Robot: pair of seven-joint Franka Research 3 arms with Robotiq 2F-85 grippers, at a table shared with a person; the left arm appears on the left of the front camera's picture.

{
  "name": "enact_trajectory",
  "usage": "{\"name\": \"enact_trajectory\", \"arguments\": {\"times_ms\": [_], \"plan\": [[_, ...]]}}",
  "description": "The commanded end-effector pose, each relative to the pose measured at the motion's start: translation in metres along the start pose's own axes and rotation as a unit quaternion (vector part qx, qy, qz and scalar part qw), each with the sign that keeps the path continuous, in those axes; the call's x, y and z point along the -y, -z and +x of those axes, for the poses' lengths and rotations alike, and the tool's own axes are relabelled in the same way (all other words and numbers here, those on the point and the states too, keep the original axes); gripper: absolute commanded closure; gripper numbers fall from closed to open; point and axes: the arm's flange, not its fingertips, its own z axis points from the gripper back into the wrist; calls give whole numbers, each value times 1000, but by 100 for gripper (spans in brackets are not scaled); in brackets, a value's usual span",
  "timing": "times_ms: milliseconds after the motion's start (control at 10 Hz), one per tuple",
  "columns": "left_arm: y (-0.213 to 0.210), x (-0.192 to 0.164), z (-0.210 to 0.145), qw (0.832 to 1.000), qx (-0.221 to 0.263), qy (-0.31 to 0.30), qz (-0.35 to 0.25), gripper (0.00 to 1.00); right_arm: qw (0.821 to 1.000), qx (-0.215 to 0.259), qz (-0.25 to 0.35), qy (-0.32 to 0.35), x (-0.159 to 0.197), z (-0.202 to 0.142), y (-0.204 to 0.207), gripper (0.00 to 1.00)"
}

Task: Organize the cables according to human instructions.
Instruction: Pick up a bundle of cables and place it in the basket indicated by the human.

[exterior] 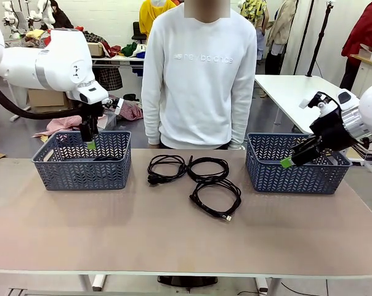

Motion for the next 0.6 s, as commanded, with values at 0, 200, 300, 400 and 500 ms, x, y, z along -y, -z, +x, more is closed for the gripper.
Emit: {"name": "enact_trajectory", "arguments": {"times_ms": [0, 200, 300, 400, 500], "plan": [[-4, 3, -2, 1000, 11, -2, -6, 0, 1000, 8, 7, -5, 3, -1, 2, 0], [-5, 4, -4, 1000, 14, -20, -6, 0, 1000, 8, 7, -5, 3, -1, 2, 0], [-1, 1, 0, 1000, 2, -1, -3, 0, 1000, 8, 7, -5, 3, -1, 2, 0], [-1, 1, 0, 1000, 2, -1, -3, 0, 1000, 8, 7, -5, 3, -1, 2, 0], [-1, 1, 0, 1000, 2, -1, -3, 0, 1000, 8, 7, -5, 3, -1, 2, 0]]}}
